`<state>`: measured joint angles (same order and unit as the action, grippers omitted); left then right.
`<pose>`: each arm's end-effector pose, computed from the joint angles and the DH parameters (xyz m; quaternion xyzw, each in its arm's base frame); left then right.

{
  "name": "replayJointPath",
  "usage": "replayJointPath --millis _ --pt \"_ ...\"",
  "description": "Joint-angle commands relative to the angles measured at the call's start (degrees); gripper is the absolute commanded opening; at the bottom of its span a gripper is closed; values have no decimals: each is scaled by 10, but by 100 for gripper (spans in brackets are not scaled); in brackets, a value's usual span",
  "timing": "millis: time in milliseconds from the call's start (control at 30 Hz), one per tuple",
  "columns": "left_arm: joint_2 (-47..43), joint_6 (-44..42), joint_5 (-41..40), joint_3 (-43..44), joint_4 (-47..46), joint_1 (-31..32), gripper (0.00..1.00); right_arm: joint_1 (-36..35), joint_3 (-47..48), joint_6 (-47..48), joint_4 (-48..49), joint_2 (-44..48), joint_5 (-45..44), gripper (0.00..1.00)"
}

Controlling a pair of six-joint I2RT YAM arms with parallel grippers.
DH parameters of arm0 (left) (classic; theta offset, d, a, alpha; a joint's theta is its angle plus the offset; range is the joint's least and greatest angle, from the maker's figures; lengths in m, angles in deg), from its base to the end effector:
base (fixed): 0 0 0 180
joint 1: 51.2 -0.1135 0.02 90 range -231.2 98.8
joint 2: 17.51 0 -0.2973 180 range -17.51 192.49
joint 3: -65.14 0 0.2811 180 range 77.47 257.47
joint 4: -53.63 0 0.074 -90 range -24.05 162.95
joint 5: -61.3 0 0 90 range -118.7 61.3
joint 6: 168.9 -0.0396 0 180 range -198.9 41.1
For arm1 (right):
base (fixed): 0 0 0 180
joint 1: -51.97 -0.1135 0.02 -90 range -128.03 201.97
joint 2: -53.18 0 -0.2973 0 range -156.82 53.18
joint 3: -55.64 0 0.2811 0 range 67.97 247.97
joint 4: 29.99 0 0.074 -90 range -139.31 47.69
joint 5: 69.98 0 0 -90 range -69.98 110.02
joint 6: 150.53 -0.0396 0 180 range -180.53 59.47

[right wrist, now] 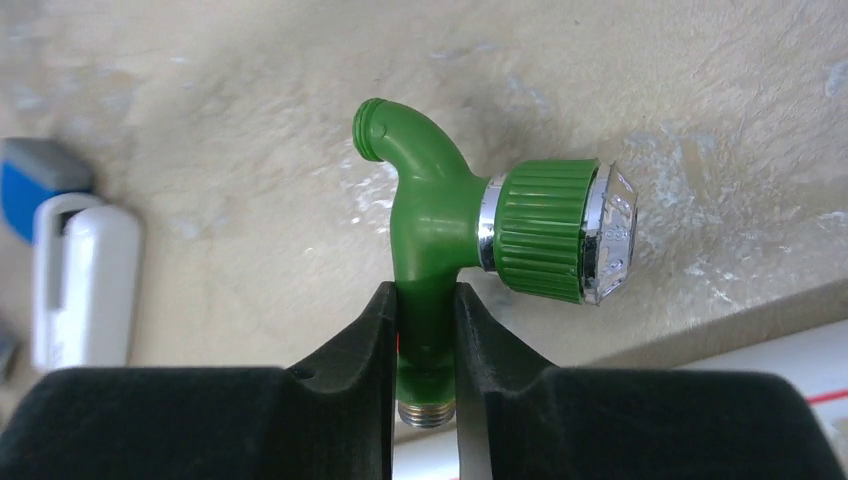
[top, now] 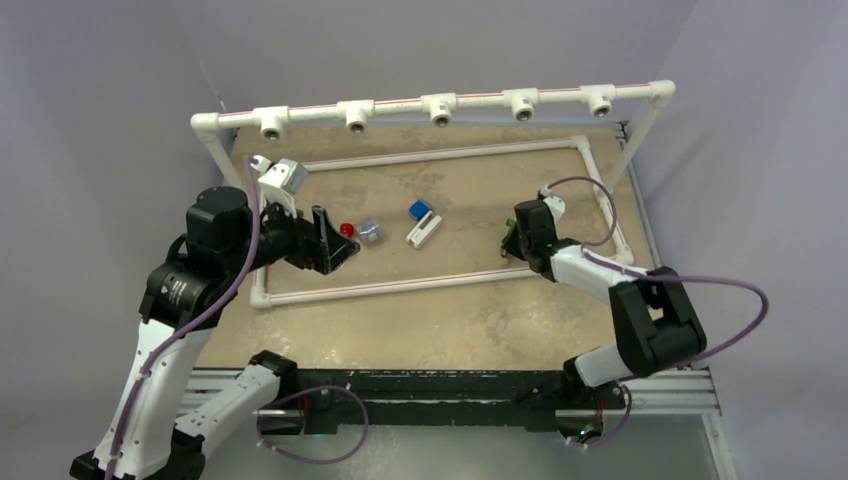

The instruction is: Install the water faucets

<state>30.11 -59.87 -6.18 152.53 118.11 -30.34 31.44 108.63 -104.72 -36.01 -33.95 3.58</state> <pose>0.1218 -0.0626 0.4667 0.1185 0.8240 -0.3350 0.4412 0.3067 0.1029 0.1804 0.2430 0.8662 0.1137 0.4217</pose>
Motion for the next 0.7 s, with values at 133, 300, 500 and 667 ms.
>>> replayJointPath --millis 133,300,500,667 --pt "7 17 4 10 -13 -1 82 -6 -23 59 -7 173 59 0" --pt "11 28 7 12 -17 -1 82 -9 -30 93 -21 251 127 0" --pt "8 52 30 6 -32 -1 82 -16 -44 146 -7 356 255 0" --pt "3 71 57 -9 -49 -1 82 -29 -59 191 30 416 379 0"
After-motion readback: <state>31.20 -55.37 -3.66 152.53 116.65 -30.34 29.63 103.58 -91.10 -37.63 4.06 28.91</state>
